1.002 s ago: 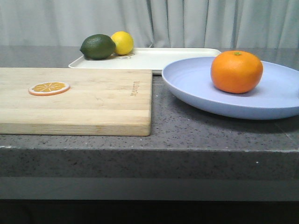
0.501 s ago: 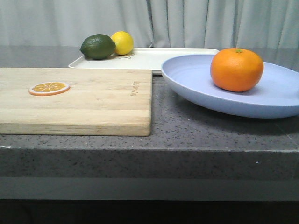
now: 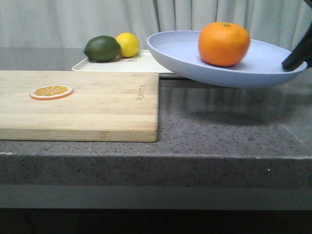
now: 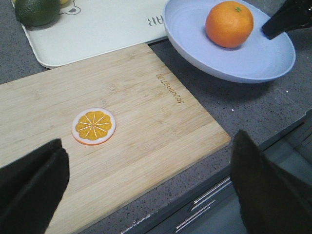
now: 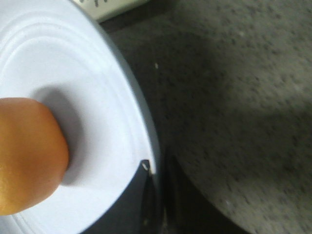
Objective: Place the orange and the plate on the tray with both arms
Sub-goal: 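Lift the plate with the right gripper and set it on the white tray, then open the right gripper and raise it away from the plate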
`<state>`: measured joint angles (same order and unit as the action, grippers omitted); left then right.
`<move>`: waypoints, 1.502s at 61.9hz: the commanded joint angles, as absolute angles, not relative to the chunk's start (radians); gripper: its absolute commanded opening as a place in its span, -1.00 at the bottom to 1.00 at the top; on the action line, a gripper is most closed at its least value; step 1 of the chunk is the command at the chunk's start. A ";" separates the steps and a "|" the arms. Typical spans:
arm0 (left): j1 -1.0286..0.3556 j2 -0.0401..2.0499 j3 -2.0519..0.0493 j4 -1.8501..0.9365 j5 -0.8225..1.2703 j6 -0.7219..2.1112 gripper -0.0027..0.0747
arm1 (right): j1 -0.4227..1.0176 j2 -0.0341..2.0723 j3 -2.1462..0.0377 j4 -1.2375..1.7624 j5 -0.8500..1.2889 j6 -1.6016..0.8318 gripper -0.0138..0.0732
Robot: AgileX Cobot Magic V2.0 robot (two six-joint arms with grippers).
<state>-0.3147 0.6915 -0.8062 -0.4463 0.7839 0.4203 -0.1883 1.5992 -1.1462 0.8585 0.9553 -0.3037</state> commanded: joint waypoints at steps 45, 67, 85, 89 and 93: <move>-0.321 0.691 -0.834 -0.470 0.653 0.421 0.75 | -0.010 2.229 -2.274 0.601 1.063 0.243 -0.83; -0.321 0.691 -0.834 -0.470 0.601 0.421 0.75 | 0.006 2.271 -2.329 0.584 1.072 0.269 -0.67; -0.321 0.691 -0.834 -0.470 0.595 0.421 0.75 | 0.006 2.268 -2.329 0.585 1.067 0.269 0.13; -0.321 0.691 -0.834 -0.470 0.595 0.421 0.75 | 0.006 2.262 -2.330 0.585 1.075 0.269 0.13; -0.321 0.691 -0.834 -0.470 0.595 0.421 0.75 | 0.006 2.252 -2.330 0.585 1.080 0.269 0.12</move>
<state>-0.3147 0.6915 -0.8062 -0.4463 0.6689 0.4203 0.0081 2.3429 -2.2966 0.5456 1.1030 0.2730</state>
